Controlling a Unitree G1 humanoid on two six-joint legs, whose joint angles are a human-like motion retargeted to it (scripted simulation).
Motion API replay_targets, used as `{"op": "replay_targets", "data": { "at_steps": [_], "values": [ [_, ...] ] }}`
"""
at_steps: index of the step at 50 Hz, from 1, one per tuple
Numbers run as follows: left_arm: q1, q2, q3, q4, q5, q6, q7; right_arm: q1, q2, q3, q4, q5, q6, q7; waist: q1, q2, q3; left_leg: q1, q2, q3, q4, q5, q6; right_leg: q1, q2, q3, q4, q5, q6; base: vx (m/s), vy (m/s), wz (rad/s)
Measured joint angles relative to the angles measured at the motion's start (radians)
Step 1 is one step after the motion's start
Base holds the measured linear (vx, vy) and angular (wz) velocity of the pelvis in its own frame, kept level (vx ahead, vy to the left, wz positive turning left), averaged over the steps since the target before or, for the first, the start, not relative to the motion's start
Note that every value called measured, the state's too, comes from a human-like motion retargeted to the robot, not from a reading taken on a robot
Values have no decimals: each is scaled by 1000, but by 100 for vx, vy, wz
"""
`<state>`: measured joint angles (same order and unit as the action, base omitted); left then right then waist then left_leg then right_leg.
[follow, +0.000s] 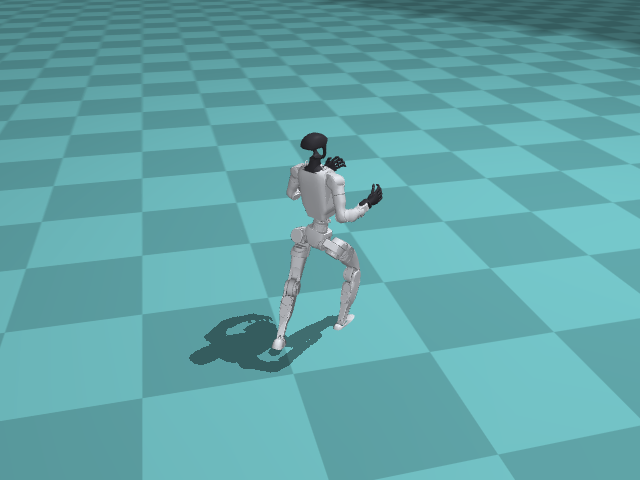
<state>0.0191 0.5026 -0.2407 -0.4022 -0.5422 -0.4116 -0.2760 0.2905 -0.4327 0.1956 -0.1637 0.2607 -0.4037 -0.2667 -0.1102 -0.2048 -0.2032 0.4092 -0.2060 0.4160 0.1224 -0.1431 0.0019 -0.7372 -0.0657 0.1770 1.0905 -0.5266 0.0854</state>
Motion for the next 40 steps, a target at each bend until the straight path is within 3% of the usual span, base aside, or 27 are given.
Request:
{"op": "replay_targets", "data": {
  "at_steps": [5,8,10,15,18,20,23,25,27,30,31,33,37,38,40],
  "values": [
    [-148,-95,-206,-34,-105,-9,-5,75,50,108,86,114,-16,-18,-43,5,108,-56,156,-43,552,-252,3,195,54,-25,92,-154,-83,34,-15,-27],
    [-201,-104,-268,-64,-204,-56,52,85,67,143,74,185,-64,-68,-74,105,130,-199,373,-6,865,-358,7,228,124,-140,28,-156,-116,25,-8,58],
    [-167,-90,-256,-98,-259,-95,108,82,61,159,28,237,-97,-95,-67,165,105,-312,446,23,939,-351,-6,218,159,-187,-43,-112,-118,20,-5,49],
    [46,26,-182,-128,-270,-121,272,18,31,167,-124,306,-150,-166,-15,192,44,-527,377,99,889,-355,-9,91,100,-192,-23,20,-53,8,4,72],
    [180,95,-147,-73,-222,-97,343,-69,16,132,-184,278,-160,-199,16,202,67,-562,333,133,882,-472,31,5,44,-183,112,-45,-58,-9,10,83],
    [259,125,-108,-33,-171,-86,393,-136,14,97,-212,242,-155,-234,34,204,99,-570,277,134,885,-634,90,-61,-3,-164,231,-142,-62,-15,16,108],
    [296,98,-26,-23,-96,-110,508,-212,50,38,-241,181,-147,-337,21,102,166,-541,65,114,741,-728,203,-124,-163,-49,366,-231,-26,-16,17,207],
    [305,66,24,-71,-50,-141,591,-219,93,16,-292,186,-163,-400,46,111,197,-475,45,105,673,-662,194,-58,-178,-28,323,-147,3,0,24,221],
    [303,31,35,-131,4,-155,636,-213,124,26,-365,207,-189,-421,74,150,198,-459,35,3,579,-366,69,50,-109,-19,177,47,32,6,15,241],
    [243,-2,9,-182,17,-156,616,-217,131,70,-458,245,-202,-390,56,150,155,-474,9,-61,418,171,-108,98,-60,27,36,476,116,1,8,356],
    [192,-1,-9,-190,18,-150,612,-234,119,86,-481,233,-203,-384,37,154,149,-509,24,-60,461,217,-130,90,-33,33,35,528,132,-3,4,417],
    [88,8,-53,-205,27,-137,605,-270,90,115,-513,197,-203,-366,-6,164,147,-585,72,-66,601,225,-141,77,39,50,44,578,163,-1,-2,440],
    [-181,1,-161,-195,48,-93,600,-379,13,138,-528,100,-155,-325,-38,293,161,-756,301,-158,991,52,-88,39,250,7,-21,645,176,7,-10,410],
    [-228,-8,-183,-192,52,-85,593,-395,-8,138,-526,86,-142,-304,-29,317,168,-772,346,-183,1078,-7,-64,43,282,-5,-19,639,175,10,-12,337],
    [-283,-35,-203,-185,54,-75,577,-410,-43,137,-513,65,-114,-252,13,337,181,-777,417,-208,1248,-140,-11,56,288,-65,38,498,96,10,-13,278]
  ]
}}
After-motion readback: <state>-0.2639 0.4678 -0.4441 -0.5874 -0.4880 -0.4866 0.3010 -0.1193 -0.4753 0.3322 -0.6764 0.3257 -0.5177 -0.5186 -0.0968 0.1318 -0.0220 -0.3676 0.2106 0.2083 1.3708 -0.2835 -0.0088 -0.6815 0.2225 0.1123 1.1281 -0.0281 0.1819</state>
